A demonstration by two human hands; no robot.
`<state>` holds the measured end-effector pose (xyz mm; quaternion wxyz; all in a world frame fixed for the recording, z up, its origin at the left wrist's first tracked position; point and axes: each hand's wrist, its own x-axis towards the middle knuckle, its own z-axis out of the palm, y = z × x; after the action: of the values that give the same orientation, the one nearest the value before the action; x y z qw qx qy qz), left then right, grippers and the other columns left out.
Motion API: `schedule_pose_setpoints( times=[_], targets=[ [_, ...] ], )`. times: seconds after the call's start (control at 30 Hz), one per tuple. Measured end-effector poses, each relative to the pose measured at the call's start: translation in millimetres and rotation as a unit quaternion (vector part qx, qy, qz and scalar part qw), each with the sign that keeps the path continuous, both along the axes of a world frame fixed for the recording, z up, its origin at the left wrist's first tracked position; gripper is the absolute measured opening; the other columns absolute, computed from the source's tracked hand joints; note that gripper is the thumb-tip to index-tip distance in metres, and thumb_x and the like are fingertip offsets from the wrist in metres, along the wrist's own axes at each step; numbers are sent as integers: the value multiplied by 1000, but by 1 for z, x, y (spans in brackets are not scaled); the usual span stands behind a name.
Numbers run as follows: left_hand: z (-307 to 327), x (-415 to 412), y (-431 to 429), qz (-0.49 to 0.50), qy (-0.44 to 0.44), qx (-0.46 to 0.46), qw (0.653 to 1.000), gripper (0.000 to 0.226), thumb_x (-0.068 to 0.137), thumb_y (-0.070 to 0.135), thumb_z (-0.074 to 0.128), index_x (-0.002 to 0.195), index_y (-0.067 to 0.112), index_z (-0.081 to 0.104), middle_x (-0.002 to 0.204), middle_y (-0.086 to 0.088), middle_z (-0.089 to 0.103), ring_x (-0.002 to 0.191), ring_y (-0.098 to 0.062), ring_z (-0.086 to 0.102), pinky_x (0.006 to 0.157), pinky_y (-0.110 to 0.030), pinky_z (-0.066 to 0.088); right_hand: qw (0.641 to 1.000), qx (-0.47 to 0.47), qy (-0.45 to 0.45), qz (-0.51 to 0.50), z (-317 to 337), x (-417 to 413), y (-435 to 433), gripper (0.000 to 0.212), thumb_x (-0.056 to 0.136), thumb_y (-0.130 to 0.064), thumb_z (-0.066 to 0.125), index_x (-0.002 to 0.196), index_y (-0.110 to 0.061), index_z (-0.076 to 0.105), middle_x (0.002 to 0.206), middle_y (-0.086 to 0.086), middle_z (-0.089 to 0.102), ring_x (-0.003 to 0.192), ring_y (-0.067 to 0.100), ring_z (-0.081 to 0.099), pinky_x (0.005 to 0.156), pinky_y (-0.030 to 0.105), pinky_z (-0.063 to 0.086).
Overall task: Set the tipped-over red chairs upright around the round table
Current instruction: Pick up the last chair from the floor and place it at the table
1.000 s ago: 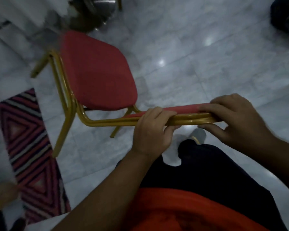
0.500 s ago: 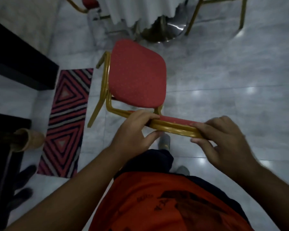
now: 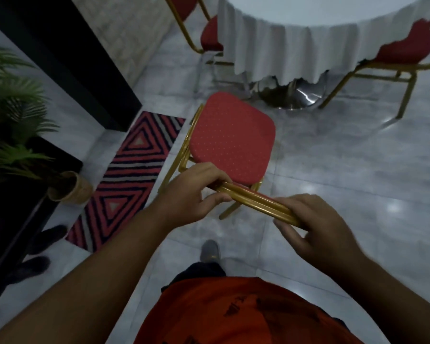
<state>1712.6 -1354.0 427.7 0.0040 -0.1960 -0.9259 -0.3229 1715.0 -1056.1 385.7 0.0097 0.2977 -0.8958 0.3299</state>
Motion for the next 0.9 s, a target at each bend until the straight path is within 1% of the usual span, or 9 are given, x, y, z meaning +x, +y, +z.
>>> schedule_pose_setpoints(
  times=[0.1, 0.17, 0.3, 0.43, 0.53, 0.63, 0.73, 0.8, 0.9],
  targets=[
    [6, 3, -38, 43, 8, 9, 999, 26, 90, 35, 74, 109, 19, 68, 99, 8, 64, 93, -13, 63, 80, -37, 55, 999, -15, -39, -30, -3, 6, -10, 40, 92, -47, 56, 119, -20, 67, 105, -7, 61, 97, 12, 53, 79, 34, 49],
    [12, 5, -62, 75, 11, 6, 997, 28, 87, 43, 75, 106, 24, 65, 97, 13, 61, 92, -11, 61, 78, -35, 54, 997, -8, -70, -40, 0, 9, -34, 41, 94, -50, 49, 120, -23, 63, 107, -8, 57, 100, 11, 48, 83, 30, 46],
    [14, 3, -75, 76, 68, -130, 986, 46, 79, 74, 65, 101, 34, 66, 96, 22, 61, 91, -3, 56, 87, -33, 44, 995, 1, -92, 28, 12, -6, -95, 34, 98, -48, 46, 124, -29, 56, 111, -12, 53, 103, 8, 46, 88, 27, 42],
    [7, -9, -95, 56, 143, -212, 965, 50, 80, 76, 61, 95, 29, 71, 92, 14, 69, 87, -15, 63, 74, -38, 41, 991, 63, -83, 78, 18, -32, -140, 45, 94, -51, 54, 130, -23, 55, 117, -5, 57, 103, 5, 43, 86, 20, 39],
    [-6, -19, -130, 82, 180, -210, 958, 50, 85, 75, 55, 94, 28, 69, 92, 12, 68, 83, -16, 60, 69, -35, 36, 991, 84, -79, 69, 21, -50, -175, 46, 90, -61, 46, 121, -28, 53, 111, -8, 55, 95, 0, 37, 78, 20, 34],
    [-20, -35, -145, 94, 214, -195, 952, 47, 90, 67, 54, 87, 22, 68, 81, 7, 64, 74, -17, 53, 66, -31, 29, 993, 105, -24, 50, 29, -75, -195, 41, 89, -57, 47, 111, -25, 58, 103, -6, 60, 90, 7, 46, 76, 27, 41],
    [-32, -52, -139, 140, 229, -137, 953, 47, 93, 63, 55, 80, 20, 68, 70, 6, 59, 66, -17, 50, 58, -29, 34, 989, 137, 29, 39, 39, -107, -196, 40, 91, -56, 47, 109, -25, 63, 97, -7, 62, 87, 13, 54, 77, 34, 46],
    [-38, -64, -131, 165, 227, -99, 955, 46, 90, 65, 59, 79, 21, 68, 70, 7, 58, 64, -17, 51, 55, -31, 38, 989, 137, 49, 32, 42, -122, -189, 36, 91, -55, 50, 106, -25, 64, 95, -9, 61, 84, 12, 54, 74, 32, 43],
    [-42, -89, -119, 141, 227, -70, 961, 41, 82, 66, 70, 80, 25, 68, 72, 10, 59, 66, -16, 52, 56, -32, 38, 992, 116, 52, -2, 39, -130, -175, 32, 91, -51, 55, 107, -25, 65, 93, -11, 60, 83, 6, 49, 71, 28, 40]
  ],
)
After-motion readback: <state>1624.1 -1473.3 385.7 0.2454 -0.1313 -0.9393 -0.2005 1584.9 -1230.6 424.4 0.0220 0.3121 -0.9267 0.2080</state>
